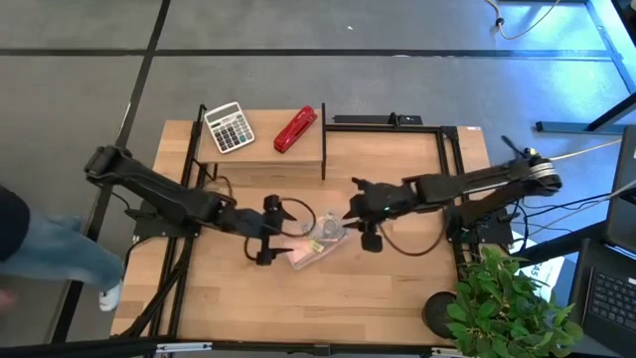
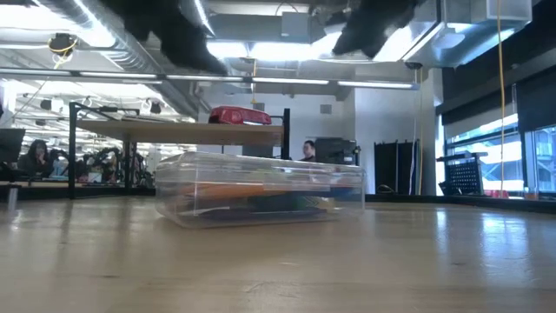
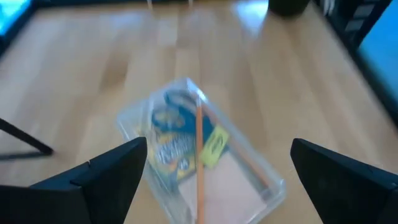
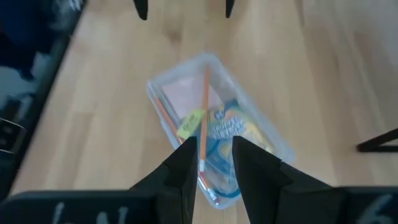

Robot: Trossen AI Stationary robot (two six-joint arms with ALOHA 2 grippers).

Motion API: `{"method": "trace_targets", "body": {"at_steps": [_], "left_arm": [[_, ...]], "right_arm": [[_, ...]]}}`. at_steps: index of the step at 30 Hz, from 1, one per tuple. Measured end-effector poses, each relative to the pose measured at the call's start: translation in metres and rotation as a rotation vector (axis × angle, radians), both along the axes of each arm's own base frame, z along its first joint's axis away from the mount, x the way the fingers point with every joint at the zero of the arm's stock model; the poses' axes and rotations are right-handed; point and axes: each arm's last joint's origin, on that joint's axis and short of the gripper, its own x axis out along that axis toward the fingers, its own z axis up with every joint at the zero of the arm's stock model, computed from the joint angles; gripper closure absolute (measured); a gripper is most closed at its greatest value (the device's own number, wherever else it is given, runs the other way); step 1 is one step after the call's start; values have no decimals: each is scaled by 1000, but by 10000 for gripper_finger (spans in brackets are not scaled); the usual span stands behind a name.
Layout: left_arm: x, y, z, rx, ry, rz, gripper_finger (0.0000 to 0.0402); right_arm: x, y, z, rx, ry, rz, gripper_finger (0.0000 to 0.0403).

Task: Pack school essentials
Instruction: Return to Home Position

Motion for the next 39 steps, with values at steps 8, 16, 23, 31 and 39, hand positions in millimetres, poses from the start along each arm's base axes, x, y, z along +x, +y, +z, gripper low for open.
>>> {"method": "trace_targets", "body": {"at_steps": [8,16,23,31,39], "left_arm": [[-25,7,48,-103,-235,10,8],[-29,14,67,-83,-379,13,8],[-28,24,71,-90,-418,60,8],[-50,32,92,-118,-516,28,8],[-94,43,106,-97,-526,3,8]], "right_arm": [[-29,-5,39,44,-141,-19,299],[-56,-12,66,16,-258,-81,333],[-75,-17,82,-9,-336,-141,379],[-92,-22,93,-61,-390,-196,392],[-115,-25,99,-46,-387,-165,399]]}}
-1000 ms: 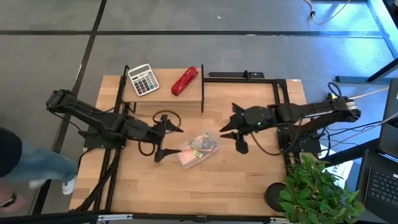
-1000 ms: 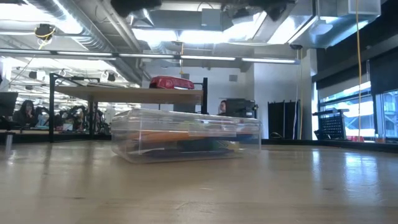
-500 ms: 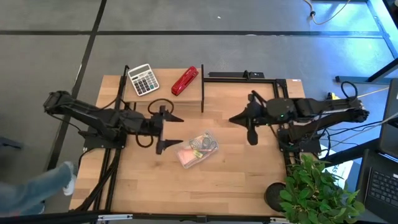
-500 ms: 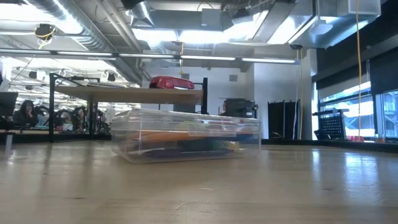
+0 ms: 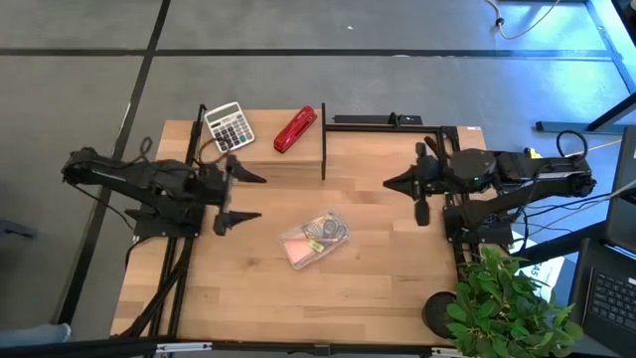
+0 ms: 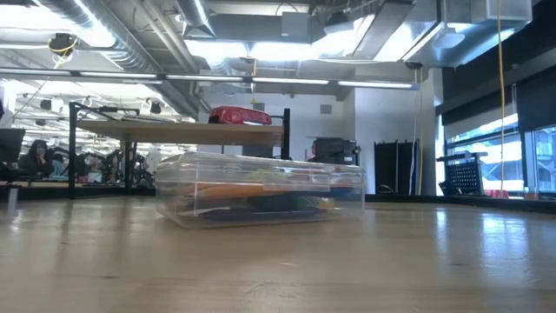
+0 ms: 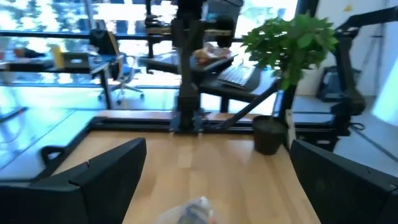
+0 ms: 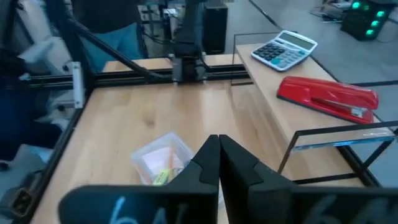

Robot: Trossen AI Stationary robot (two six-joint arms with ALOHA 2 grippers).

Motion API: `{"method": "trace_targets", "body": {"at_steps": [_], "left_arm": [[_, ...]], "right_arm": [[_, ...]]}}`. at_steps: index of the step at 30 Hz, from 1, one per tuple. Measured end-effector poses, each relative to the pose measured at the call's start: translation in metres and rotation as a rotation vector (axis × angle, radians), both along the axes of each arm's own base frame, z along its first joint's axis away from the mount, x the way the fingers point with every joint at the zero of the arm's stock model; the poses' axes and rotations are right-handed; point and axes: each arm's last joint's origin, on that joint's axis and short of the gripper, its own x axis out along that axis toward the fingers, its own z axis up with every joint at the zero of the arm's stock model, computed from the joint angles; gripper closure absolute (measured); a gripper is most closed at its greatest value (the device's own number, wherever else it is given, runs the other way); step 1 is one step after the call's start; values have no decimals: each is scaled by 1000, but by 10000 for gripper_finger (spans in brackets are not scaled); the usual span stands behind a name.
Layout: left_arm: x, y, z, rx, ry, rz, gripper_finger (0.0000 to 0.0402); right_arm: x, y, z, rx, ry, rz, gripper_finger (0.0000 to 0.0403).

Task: Pack school essentials
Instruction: Return to Home Position

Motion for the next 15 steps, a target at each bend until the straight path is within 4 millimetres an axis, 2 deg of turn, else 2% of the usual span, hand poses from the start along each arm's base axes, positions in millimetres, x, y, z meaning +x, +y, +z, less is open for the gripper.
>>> {"method": "trace_targets", "body": {"at_steps": [7,12,15], "left_arm": [[-42,14,-3,-27,66,107,8],[-69,20,-3,-59,24,97,8],[-83,24,-13,-70,-12,96,8]], "right_arm": [[-41,-5,6,30,-51,44,397],[-63,-8,-14,79,-131,66,397],[-75,-10,-28,108,-196,64,395]]}}
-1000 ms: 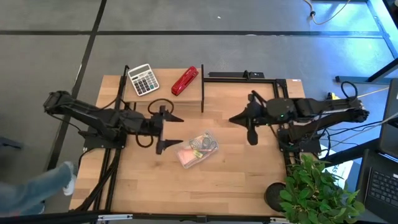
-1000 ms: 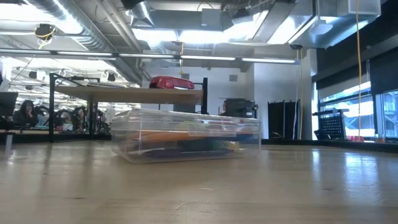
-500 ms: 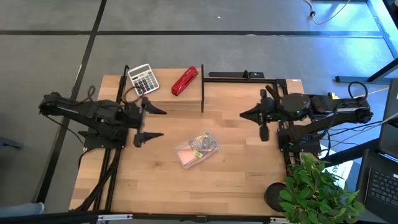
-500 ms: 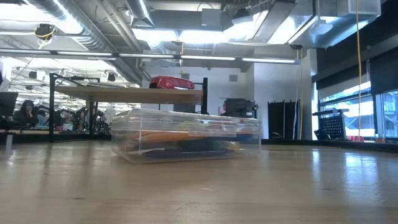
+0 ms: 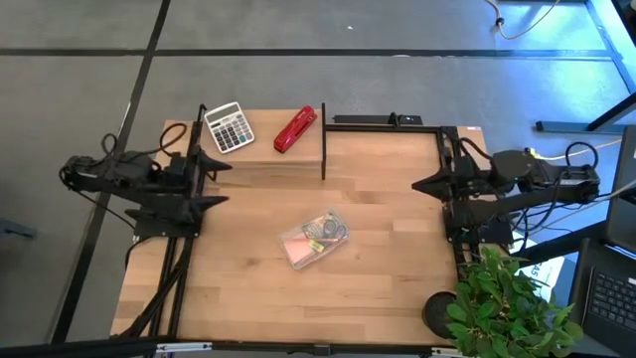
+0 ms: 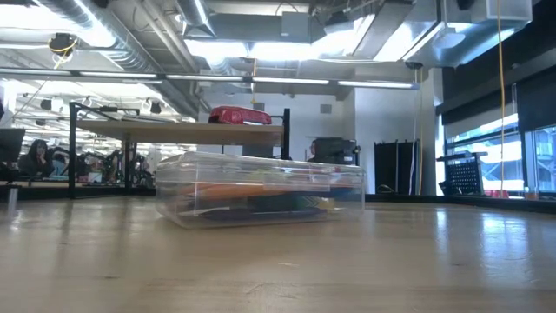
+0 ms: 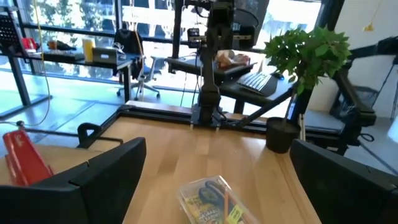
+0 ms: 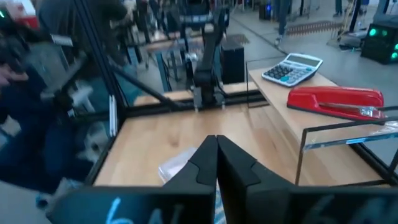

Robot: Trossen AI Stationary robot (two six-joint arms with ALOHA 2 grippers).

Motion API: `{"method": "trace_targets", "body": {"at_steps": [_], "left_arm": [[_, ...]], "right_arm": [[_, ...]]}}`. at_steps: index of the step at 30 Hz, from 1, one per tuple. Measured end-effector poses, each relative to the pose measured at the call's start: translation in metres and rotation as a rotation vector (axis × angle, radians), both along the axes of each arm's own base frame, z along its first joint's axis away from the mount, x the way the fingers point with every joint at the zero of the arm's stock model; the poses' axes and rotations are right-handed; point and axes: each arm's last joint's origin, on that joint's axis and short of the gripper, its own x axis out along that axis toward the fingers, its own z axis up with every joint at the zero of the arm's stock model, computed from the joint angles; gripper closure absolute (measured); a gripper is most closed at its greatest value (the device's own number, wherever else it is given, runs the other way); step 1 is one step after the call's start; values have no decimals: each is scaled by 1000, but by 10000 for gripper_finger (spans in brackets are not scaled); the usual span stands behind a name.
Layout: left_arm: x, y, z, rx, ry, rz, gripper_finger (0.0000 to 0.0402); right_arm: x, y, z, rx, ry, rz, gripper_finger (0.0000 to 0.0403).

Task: Pack school essentials
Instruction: Return to Home Position

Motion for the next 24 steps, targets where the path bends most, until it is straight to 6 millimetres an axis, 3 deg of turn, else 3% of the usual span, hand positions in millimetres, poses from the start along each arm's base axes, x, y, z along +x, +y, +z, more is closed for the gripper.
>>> {"method": "trace_targets", "body": {"at_steps": [12,24], "left_arm": [[-27,7,-59,-45,-150,-7,8],[-14,4,-83,-44,-154,2,8]], "right_arm": [[-34,-5,-43,83,-156,12,397],[-46,-7,-97,176,-270,13,396]]}}
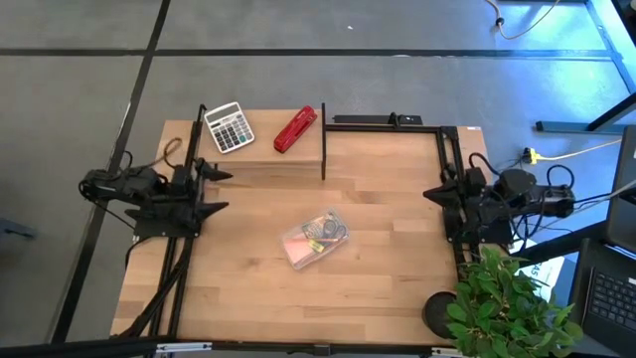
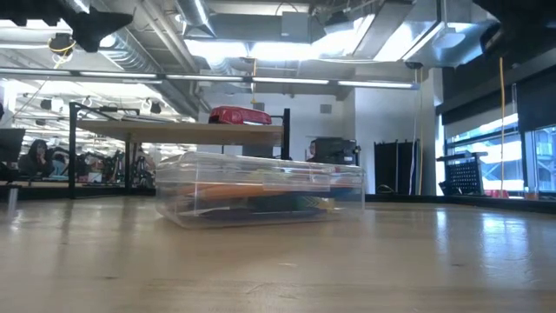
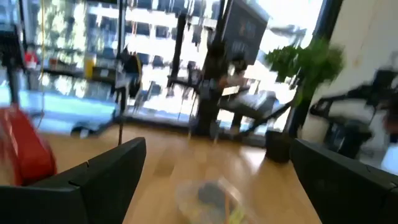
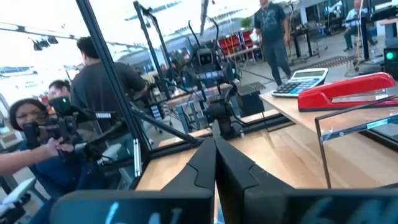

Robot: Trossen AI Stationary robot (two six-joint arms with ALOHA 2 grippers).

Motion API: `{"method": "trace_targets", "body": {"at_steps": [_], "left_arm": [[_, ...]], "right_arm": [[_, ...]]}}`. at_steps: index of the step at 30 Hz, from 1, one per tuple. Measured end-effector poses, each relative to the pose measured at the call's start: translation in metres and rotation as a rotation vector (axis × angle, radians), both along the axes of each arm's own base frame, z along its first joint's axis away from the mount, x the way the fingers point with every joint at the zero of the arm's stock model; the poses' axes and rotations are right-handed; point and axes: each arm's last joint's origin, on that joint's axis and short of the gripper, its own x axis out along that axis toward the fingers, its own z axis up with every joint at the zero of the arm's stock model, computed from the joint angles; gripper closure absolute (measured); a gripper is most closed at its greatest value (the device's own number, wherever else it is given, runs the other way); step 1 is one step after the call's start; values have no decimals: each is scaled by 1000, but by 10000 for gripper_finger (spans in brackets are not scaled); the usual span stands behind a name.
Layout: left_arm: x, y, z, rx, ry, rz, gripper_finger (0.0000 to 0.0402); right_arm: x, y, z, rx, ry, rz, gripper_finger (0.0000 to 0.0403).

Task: Pack school essentials
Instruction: Return to Home Position

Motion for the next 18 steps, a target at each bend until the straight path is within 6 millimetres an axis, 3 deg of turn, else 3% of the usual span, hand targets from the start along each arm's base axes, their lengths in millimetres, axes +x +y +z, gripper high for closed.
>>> {"method": "trace_targets", "body": {"at_steps": [2,11,18], "left_arm": [[5,-1,-11,10,43,7,8],[14,-3,-25,6,3,24,8],[27,-5,-58,-4,43,52,8]], "right_arm": [[1,0,-7,2,-15,0,396],[16,3,-32,-7,-14,-1,396],[30,5,-64,-49,-35,-7,396]]}}
